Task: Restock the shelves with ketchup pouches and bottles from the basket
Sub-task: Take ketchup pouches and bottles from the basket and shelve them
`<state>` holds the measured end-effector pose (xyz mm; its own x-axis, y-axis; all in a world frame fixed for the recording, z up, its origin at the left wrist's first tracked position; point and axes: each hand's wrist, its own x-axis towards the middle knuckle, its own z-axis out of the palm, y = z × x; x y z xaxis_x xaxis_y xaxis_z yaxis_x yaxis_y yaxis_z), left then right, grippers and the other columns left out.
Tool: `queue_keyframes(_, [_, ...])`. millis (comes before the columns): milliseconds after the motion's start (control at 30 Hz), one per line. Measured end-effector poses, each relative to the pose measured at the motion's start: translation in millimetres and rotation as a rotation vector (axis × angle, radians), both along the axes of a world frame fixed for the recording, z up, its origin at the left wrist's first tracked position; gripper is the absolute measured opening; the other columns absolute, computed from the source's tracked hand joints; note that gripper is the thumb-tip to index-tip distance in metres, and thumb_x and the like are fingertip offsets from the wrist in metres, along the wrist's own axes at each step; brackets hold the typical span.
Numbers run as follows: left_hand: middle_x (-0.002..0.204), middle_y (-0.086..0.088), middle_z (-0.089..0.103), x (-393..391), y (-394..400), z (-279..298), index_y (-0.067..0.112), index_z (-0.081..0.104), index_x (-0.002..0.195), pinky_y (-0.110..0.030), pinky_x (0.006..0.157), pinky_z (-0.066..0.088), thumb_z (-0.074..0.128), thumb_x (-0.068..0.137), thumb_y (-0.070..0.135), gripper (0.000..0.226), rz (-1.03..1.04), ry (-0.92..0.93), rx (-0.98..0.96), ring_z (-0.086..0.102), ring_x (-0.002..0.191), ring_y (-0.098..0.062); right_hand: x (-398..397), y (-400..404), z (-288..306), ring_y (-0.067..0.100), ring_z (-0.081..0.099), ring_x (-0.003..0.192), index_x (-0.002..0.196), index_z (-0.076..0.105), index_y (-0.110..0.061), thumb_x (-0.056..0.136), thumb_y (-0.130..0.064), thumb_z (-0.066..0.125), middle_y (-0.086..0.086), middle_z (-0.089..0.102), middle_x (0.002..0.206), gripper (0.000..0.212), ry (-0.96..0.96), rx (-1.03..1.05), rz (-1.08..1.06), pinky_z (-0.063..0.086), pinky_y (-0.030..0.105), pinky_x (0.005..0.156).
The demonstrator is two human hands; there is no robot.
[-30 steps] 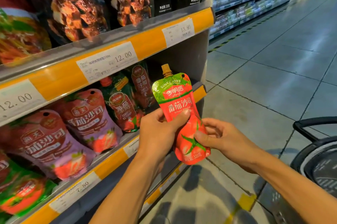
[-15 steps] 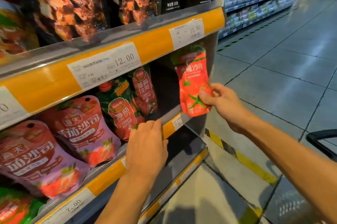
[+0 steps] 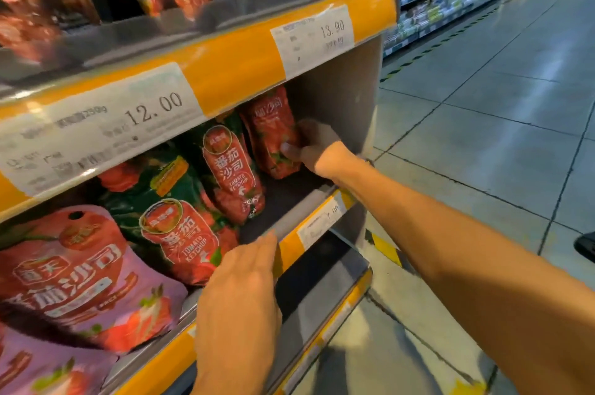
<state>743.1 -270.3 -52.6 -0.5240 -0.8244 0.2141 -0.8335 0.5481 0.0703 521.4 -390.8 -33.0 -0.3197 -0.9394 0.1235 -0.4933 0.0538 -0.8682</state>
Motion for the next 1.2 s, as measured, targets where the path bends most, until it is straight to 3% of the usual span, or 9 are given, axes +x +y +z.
queue_keyframes(133, [0.093,-0.001,0.072,1.0,0.5,-11.6,0.010,0.074,0.108,-0.029,0.057,0.056,0.096,0.038,0.000,0.074,-0.054,0.078,-0.109,0.071,0.081,-0.022,-9.0,-15.8,-3.5,0.026,0.053,0.132,0.148,0.046,-0.010,0.088,-0.030,0.077,0.009,0.058,0.143,0.070,0.088,0.067,0.058,0.042,0.040,0.111])
queue_keyframes(333, [0.088,-0.004,0.075,1.0,-10.7,-3.8,0.013,0.077,0.097,-0.035,0.058,0.058,0.087,0.066,-0.002,0.036,-0.057,0.219,-0.042,0.072,0.076,-0.028,-1.3,-31.0,-7.1,0.024,0.057,0.127,0.143,0.050,-0.014,0.086,-0.030,0.079,0.007,0.062,0.136,0.066,0.099,-0.019,0.051,0.040,0.025,0.096])
queue_keyframes(600, [0.083,0.002,0.077,-2.1,-15.3,5.3,0.024,0.080,0.098,-0.033,0.058,0.054,0.087,0.072,0.013,0.029,0.005,0.224,0.013,0.072,0.071,-0.023,9.3,-44.2,-9.2,0.024,0.058,0.126,0.142,0.049,-0.016,0.087,-0.034,0.078,0.005,0.063,0.136,0.064,0.082,-0.013,0.095,0.047,0.037,0.106])
queue_keyframes(767, [0.093,0.005,0.077,-4.6,-10.6,11.4,0.027,0.077,0.106,-0.035,0.070,0.054,0.076,0.084,0.034,0.022,0.040,0.237,0.001,0.071,0.084,-0.020,8.6,-24.7,-9.4,0.026,0.058,0.122,0.142,0.046,-0.014,0.088,-0.045,0.074,0.009,0.060,0.137,0.068,0.125,-0.006,-0.002,0.046,0.031,0.090])
queue_keyframes(900, [0.109,0.006,0.074,-6.3,-10.0,12.3,0.029,0.070,0.120,-0.035,0.082,0.051,0.060,0.093,0.046,0.034,0.060,0.268,0.046,0.067,0.099,-0.018,3.2,34.2,-1.1,0.020,0.064,0.102,0.123,0.057,-0.015,0.088,-0.039,0.075,0.002,0.066,0.112,0.046,0.095,-0.090,-0.064,0.053,0.035,0.087])
queue_keyframes(967, [0.111,0.003,0.073,-7.5,-7.3,13.4,0.027,0.069,0.123,-0.036,0.082,0.049,0.059,0.094,0.046,0.036,0.055,0.267,0.073,0.066,0.101,-0.021,-2.5,81.4,4.8,0.009,0.064,0.089,0.111,0.059,-0.020,0.089,-0.035,0.074,-0.008,0.065,0.097,0.030,0.090,-0.135,-0.078,0.053,0.026,0.080])
queue_keyframes(1067, [0.106,-0.005,0.072,-14.3,7.0,17.1,0.019,0.070,0.116,-0.042,0.078,0.051,0.064,0.092,0.036,0.030,0.003,0.281,0.094,0.063,0.099,-0.030,-16.4,166.0,15.9,0.005,0.061,0.076,0.094,0.060,-0.025,0.090,-0.027,0.073,-0.006,0.065,0.088,0.013,0.053,-0.133,-0.135,0.050,0.014,0.070])
queue_keyframes(1133, [0.109,-0.008,0.071,-25.5,23.8,20.4,0.013,0.071,0.114,-0.043,0.082,0.051,0.065,0.092,0.033,0.030,-0.061,0.275,0.078,0.061,0.103,-0.032,-29.4,229.6,22.6,0.010,0.060,0.074,0.089,0.061,-0.024,0.091,-0.025,0.072,0.001,0.067,0.088,0.011,0.047,-0.093,-0.208,0.050,0.018,0.068])
queue_keyframes(1200, [0.123,-0.010,0.068,-42.9,46.2,23.4,0.010,0.070,0.121,-0.044,0.096,0.048,0.066,0.092,0.033,0.037,-0.143,0.276,0.070,0.058,0.116,-0.032,-45.3,294.1,24.8,0.018,0.065,0.075,0.089,0.064,-0.020,0.092,-0.026,0.071,0.007,0.070,0.086,0.009,0.047,-0.027,-0.291,0.054,0.029,0.072])
